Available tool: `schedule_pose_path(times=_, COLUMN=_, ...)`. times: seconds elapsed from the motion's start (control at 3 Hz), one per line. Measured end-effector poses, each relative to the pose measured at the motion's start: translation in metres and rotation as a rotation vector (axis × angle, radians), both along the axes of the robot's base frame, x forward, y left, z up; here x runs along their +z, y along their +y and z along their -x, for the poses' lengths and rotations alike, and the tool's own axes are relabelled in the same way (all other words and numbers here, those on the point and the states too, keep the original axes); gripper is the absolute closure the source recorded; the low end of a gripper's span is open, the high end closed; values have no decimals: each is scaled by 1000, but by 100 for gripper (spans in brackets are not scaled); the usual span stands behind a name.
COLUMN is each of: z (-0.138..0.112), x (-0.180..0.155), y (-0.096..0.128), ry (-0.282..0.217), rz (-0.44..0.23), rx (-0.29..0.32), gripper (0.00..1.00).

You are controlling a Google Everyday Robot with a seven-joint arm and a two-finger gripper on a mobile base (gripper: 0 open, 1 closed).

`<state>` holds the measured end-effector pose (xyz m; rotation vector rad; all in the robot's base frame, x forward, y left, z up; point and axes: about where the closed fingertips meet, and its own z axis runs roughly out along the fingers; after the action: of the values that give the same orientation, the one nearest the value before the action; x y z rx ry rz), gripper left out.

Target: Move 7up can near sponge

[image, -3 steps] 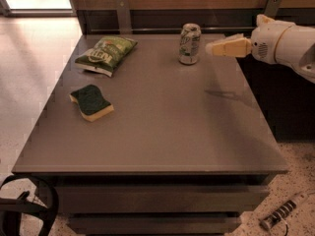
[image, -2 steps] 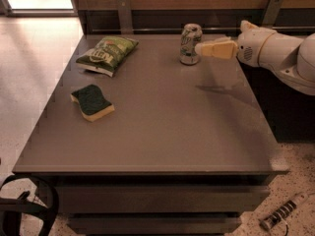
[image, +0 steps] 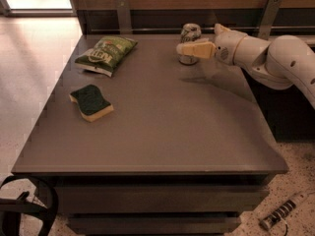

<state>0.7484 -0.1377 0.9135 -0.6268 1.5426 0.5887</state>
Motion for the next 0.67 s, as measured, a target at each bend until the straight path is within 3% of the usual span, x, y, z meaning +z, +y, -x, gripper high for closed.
schedule_pose_path(times=0.67, z=-22, x=-24, y=13, ry=-4, rz=39, rx=-7, gripper=0)
